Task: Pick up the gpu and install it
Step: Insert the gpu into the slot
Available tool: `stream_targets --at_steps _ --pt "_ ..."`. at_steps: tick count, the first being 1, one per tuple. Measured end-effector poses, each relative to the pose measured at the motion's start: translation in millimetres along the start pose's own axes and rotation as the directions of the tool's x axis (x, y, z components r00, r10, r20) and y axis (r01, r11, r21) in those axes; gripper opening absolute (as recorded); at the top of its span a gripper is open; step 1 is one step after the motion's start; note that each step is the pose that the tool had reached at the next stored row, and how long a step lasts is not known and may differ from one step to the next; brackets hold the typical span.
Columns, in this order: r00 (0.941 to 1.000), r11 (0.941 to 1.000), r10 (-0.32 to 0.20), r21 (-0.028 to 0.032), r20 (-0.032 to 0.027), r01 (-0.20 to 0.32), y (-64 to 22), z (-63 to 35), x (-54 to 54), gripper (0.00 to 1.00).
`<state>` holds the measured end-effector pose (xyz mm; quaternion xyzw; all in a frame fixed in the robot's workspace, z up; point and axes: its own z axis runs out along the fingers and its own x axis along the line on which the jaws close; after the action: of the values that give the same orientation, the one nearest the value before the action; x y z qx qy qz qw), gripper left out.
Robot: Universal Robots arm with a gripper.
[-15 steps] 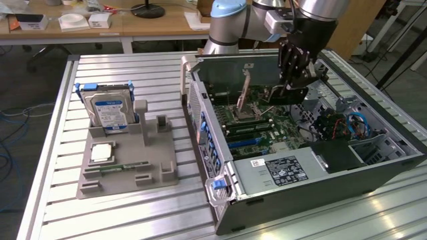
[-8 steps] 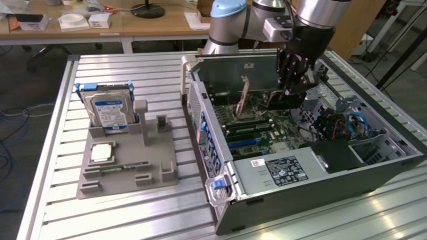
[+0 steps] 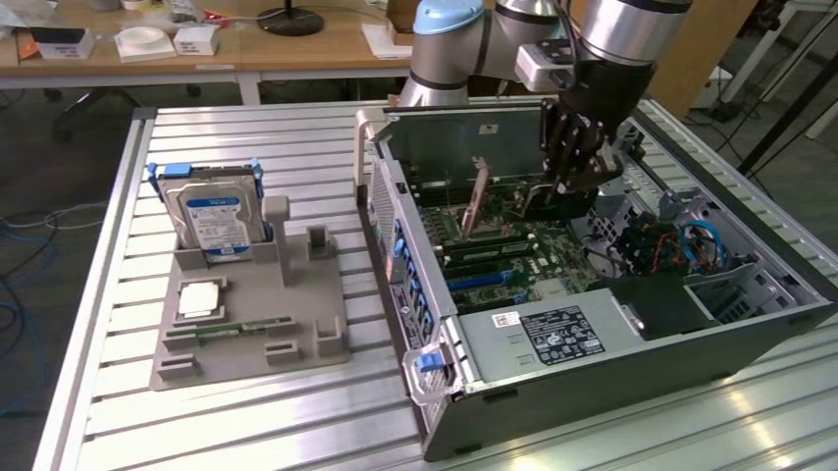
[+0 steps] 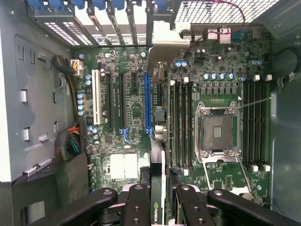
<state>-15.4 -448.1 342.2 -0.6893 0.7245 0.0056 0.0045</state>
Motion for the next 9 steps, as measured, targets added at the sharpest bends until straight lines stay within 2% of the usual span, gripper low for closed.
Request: stream_targets --at_steps 4,9 --pt "1.0000 1.0000 0.000 0.0001 0.0002 0.000 0.9 0.5 0.0 0.26" --pt "1.0000 1.0000 0.000 0.0000 0.0001 0.000 11.7 7.6 3.8 0.26"
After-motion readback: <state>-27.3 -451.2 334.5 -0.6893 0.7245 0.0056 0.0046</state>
